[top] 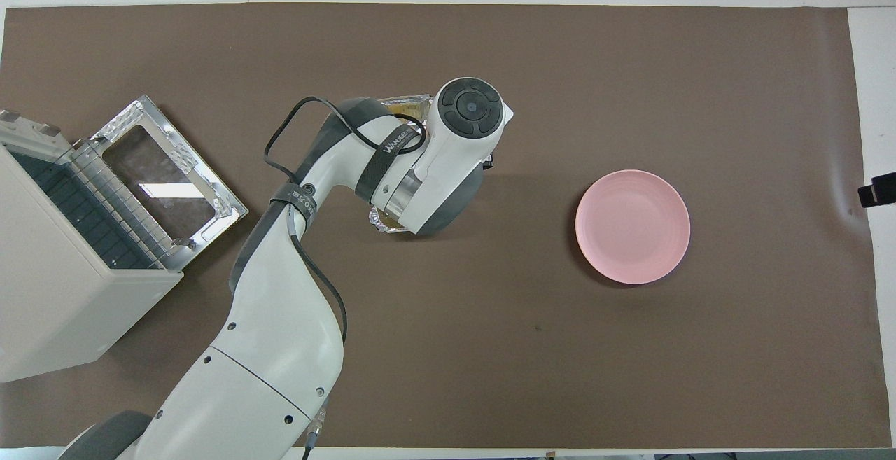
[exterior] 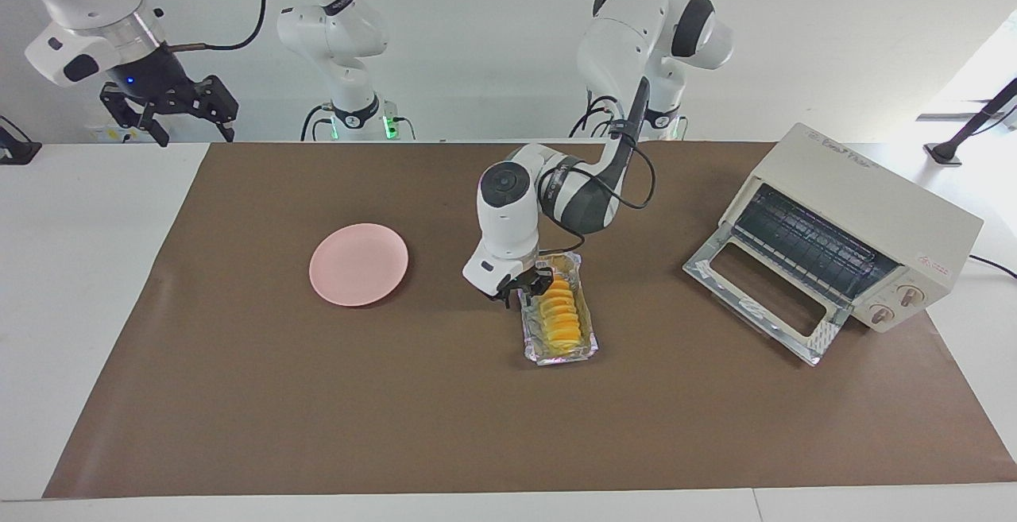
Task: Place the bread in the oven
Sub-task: 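Carry the foil tray with the left gripper into the oven opening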
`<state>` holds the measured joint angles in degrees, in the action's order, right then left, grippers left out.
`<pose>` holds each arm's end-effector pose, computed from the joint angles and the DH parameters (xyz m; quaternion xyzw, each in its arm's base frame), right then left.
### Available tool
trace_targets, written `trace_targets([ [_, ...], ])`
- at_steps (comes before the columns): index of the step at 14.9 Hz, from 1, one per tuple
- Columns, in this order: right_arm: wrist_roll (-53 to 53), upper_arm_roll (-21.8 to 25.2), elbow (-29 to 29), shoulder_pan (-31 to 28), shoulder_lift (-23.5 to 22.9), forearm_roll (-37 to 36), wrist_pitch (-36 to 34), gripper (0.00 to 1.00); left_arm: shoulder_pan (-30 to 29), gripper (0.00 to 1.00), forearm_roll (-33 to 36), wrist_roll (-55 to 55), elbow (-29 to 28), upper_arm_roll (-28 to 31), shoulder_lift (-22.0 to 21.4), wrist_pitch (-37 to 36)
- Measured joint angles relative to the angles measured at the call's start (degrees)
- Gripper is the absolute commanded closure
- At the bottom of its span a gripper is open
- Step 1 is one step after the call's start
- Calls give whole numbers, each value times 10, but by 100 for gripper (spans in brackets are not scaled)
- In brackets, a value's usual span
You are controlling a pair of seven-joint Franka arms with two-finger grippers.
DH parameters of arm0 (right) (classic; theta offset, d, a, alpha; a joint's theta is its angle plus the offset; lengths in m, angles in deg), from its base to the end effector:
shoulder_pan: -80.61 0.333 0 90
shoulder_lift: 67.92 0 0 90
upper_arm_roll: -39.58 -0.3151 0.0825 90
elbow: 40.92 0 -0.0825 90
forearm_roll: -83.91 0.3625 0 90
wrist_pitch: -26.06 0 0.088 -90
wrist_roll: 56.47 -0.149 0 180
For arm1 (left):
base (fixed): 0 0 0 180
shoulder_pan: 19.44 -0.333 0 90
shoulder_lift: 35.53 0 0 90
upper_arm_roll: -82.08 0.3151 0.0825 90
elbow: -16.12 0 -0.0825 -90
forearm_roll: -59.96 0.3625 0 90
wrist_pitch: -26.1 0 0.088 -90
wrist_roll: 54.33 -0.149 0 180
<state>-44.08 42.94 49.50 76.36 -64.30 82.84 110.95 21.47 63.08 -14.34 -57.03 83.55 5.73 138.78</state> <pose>0.4978 -0.0704 0.6034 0.9990 0.0411 -0.0178 0.0044 0.5553 -0.4545 0.2895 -0.9993 0.0091 -0.0098 0.0353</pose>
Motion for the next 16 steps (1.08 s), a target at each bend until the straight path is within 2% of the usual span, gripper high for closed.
trace_targets([
  [6, 0, 2, 5, -1, 1, -1, 6, 0, -1, 100, 0, 16, 2, 16, -1, -21],
  [10, 0, 2, 11, -1, 1, -1, 7, 0, -2, 100, -11, 55, 25, 91, -23, -93],
  [14, 0, 0, 12, 1, 1, -1, 6, 0, -13, 100, -14, 76, 25, 166, -41, -119],
  [16, 0, 0, 12, 1, 2, -1, 3, 0, -43, 100, -14, 76, 22, 182, -49, -129],
])
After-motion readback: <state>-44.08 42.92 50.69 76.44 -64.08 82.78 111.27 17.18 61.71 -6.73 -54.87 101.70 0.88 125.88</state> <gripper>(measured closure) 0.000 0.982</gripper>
